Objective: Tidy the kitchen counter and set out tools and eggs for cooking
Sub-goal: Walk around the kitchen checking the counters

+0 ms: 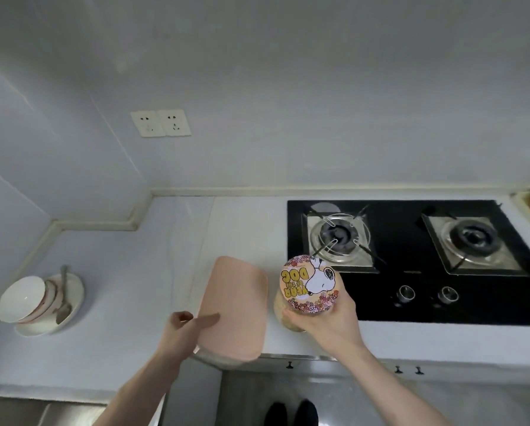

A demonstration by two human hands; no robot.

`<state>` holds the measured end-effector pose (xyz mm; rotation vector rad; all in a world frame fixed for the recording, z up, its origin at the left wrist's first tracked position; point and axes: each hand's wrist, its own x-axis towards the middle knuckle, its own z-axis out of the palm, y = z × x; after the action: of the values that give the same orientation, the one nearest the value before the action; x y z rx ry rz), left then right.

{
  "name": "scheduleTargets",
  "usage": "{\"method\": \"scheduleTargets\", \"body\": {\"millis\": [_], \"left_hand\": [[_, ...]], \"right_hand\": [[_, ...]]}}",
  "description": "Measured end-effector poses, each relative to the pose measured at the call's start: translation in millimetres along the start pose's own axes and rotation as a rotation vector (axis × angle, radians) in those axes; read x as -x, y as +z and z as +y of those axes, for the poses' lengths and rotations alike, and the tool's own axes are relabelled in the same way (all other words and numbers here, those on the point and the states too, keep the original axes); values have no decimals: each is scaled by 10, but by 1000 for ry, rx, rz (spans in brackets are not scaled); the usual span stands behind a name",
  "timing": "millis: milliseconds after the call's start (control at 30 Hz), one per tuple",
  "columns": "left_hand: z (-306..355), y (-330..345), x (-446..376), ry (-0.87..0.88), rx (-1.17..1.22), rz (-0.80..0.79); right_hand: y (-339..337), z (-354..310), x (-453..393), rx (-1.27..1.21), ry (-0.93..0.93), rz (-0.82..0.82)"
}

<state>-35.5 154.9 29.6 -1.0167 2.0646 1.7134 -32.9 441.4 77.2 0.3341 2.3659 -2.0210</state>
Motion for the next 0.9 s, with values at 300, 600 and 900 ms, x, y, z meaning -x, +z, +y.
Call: {"method": "scheduleTargets", "body": {"millis": [300, 600, 900], "left_hand": [[436, 810, 288, 126, -65, -257], [633, 2087, 958, 203, -219, -450], [408, 3826, 2073, 162, -169, -542]], "right_hand": [[-833, 134, 327, -2, 26, 267], [-2110, 245, 754, 24, -9, 486], [-4133, 576, 1172, 58, -31, 543]]}}
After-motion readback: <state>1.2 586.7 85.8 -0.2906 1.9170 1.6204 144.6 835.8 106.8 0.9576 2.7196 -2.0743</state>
